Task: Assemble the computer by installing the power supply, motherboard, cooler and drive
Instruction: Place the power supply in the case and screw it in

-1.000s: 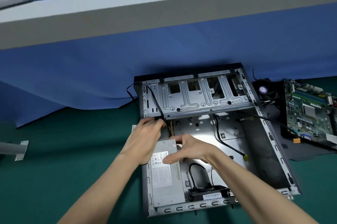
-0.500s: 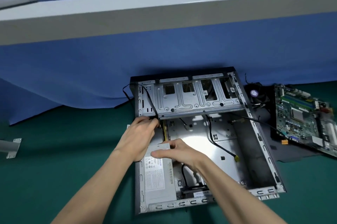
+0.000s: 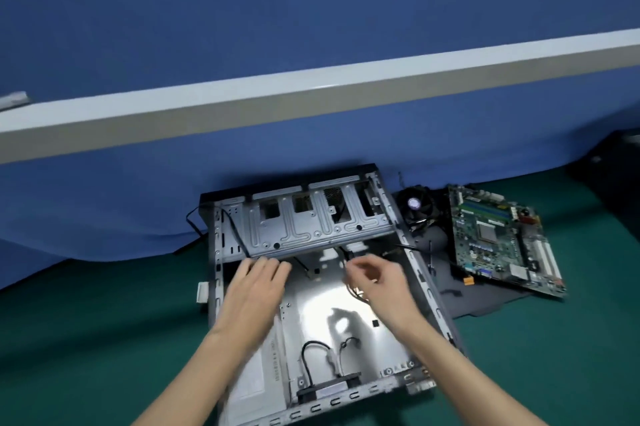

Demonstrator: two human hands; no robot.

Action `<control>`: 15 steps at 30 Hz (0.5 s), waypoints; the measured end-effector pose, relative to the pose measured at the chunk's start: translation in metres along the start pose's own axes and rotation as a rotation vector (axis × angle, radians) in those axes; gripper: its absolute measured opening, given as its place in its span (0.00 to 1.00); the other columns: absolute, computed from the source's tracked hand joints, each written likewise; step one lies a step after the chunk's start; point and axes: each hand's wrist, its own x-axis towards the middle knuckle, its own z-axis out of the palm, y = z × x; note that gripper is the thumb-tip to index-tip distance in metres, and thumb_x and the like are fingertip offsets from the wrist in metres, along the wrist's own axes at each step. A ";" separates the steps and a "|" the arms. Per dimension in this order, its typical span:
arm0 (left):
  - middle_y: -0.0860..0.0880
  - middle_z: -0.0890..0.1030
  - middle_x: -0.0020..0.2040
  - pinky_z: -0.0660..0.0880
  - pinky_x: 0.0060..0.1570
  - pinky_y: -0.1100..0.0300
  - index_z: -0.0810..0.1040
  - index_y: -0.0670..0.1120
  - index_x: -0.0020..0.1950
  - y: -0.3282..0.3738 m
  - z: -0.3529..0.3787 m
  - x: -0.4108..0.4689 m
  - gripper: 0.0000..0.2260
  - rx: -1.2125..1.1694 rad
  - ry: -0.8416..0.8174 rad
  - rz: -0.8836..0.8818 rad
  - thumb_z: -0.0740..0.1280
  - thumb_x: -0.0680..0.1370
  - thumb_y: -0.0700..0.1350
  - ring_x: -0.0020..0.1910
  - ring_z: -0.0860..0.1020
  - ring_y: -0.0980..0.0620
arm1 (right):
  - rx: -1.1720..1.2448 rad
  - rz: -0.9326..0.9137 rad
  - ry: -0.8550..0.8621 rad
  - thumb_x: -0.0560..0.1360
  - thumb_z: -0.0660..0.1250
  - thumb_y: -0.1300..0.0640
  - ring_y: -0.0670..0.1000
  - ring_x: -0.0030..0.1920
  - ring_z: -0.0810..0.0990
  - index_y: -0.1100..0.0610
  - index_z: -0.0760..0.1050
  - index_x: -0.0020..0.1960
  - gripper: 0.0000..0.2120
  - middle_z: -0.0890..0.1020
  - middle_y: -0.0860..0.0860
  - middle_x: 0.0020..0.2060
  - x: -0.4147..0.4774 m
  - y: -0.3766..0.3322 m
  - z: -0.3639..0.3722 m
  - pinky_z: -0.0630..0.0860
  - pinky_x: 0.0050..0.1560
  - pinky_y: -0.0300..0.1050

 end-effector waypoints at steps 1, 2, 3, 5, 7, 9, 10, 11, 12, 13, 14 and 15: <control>0.48 0.79 0.42 0.77 0.45 0.53 0.80 0.42 0.50 0.015 -0.003 0.010 0.21 -0.027 0.022 -0.009 0.78 0.59 0.33 0.40 0.78 0.48 | -0.019 -0.036 0.097 0.77 0.67 0.58 0.44 0.34 0.79 0.56 0.80 0.43 0.06 0.83 0.50 0.33 0.004 0.000 -0.019 0.73 0.35 0.34; 0.48 0.79 0.42 0.77 0.45 0.54 0.80 0.43 0.50 0.030 -0.006 0.020 0.18 -0.067 0.035 -0.020 0.77 0.63 0.35 0.40 0.78 0.49 | -0.039 -0.060 0.192 0.77 0.67 0.57 0.44 0.30 0.76 0.57 0.79 0.38 0.09 0.81 0.49 0.29 0.008 0.002 -0.038 0.72 0.33 0.36; 0.49 0.79 0.44 0.76 0.47 0.54 0.80 0.43 0.51 0.045 -0.006 0.028 0.13 -0.122 0.030 -0.037 0.75 0.68 0.37 0.41 0.77 0.49 | -0.054 -0.063 0.275 0.78 0.66 0.57 0.45 0.28 0.73 0.57 0.77 0.35 0.13 0.78 0.49 0.26 0.013 0.006 -0.057 0.70 0.31 0.39; 0.50 0.76 0.47 0.70 0.51 0.56 0.77 0.45 0.54 0.077 0.000 0.040 0.06 -0.274 -0.003 -0.103 0.64 0.78 0.42 0.45 0.74 0.50 | -0.106 -0.007 0.362 0.78 0.65 0.57 0.48 0.26 0.70 0.61 0.72 0.31 0.17 0.73 0.49 0.22 0.024 0.020 -0.093 0.67 0.31 0.44; 0.55 0.74 0.48 0.66 0.54 0.60 0.74 0.49 0.55 0.112 0.012 0.048 0.08 -0.450 -0.011 -0.192 0.57 0.82 0.47 0.47 0.72 0.54 | -0.186 0.107 0.315 0.78 0.64 0.58 0.51 0.26 0.72 0.61 0.71 0.29 0.19 0.74 0.49 0.21 0.032 0.041 -0.123 0.69 0.33 0.45; 0.57 0.75 0.49 0.67 0.57 0.60 0.73 0.51 0.55 0.148 0.025 0.059 0.11 -0.561 -0.075 -0.248 0.54 0.82 0.52 0.49 0.73 0.57 | -0.290 0.240 0.160 0.79 0.62 0.58 0.49 0.25 0.76 0.61 0.75 0.30 0.20 0.79 0.50 0.24 0.038 0.062 -0.142 0.71 0.32 0.42; 0.56 0.76 0.49 0.69 0.56 0.58 0.74 0.51 0.54 0.165 0.031 0.066 0.13 -0.613 -0.109 -0.278 0.54 0.82 0.55 0.48 0.74 0.56 | -0.359 0.280 0.086 0.80 0.62 0.57 0.48 0.27 0.78 0.62 0.78 0.34 0.18 0.82 0.52 0.28 0.040 0.071 -0.149 0.72 0.34 0.42; 0.55 0.77 0.47 0.71 0.53 0.56 0.74 0.50 0.52 0.179 0.035 0.074 0.15 -0.659 -0.136 -0.321 0.54 0.81 0.57 0.46 0.75 0.54 | -0.426 0.293 0.031 0.80 0.62 0.57 0.48 0.32 0.80 0.60 0.80 0.41 0.13 0.84 0.53 0.33 0.041 0.080 -0.155 0.74 0.38 0.42; 0.53 0.77 0.43 0.72 0.48 0.55 0.73 0.49 0.50 0.191 0.040 0.080 0.16 -0.688 -0.148 -0.374 0.53 0.81 0.59 0.44 0.75 0.52 | -0.469 0.287 -0.008 0.80 0.63 0.58 0.49 0.40 0.82 0.59 0.80 0.51 0.08 0.84 0.55 0.41 0.043 0.088 -0.158 0.76 0.45 0.44; 0.53 0.76 0.39 0.71 0.42 0.55 0.70 0.48 0.47 0.200 0.044 0.086 0.17 -0.693 -0.145 -0.426 0.53 0.81 0.60 0.40 0.74 0.51 | -0.501 0.284 -0.036 0.80 0.62 0.59 0.52 0.48 0.81 0.56 0.77 0.59 0.10 0.83 0.55 0.48 0.044 0.093 -0.161 0.76 0.53 0.46; 0.53 0.73 0.35 0.69 0.37 0.55 0.68 0.48 0.45 0.208 0.048 0.089 0.17 -0.687 -0.135 -0.472 0.53 0.80 0.61 0.37 0.72 0.50 | -0.525 0.278 -0.042 0.80 0.62 0.59 0.54 0.53 0.80 0.54 0.74 0.63 0.12 0.82 0.55 0.52 0.045 0.098 -0.162 0.74 0.57 0.47; 0.53 0.71 0.33 0.67 0.34 0.56 0.66 0.48 0.45 0.214 0.052 0.091 0.17 -0.687 -0.123 -0.511 0.52 0.80 0.61 0.34 0.71 0.50 | -0.556 0.283 -0.032 0.80 0.62 0.58 0.56 0.55 0.78 0.54 0.73 0.62 0.12 0.81 0.55 0.53 0.047 0.101 -0.162 0.73 0.58 0.47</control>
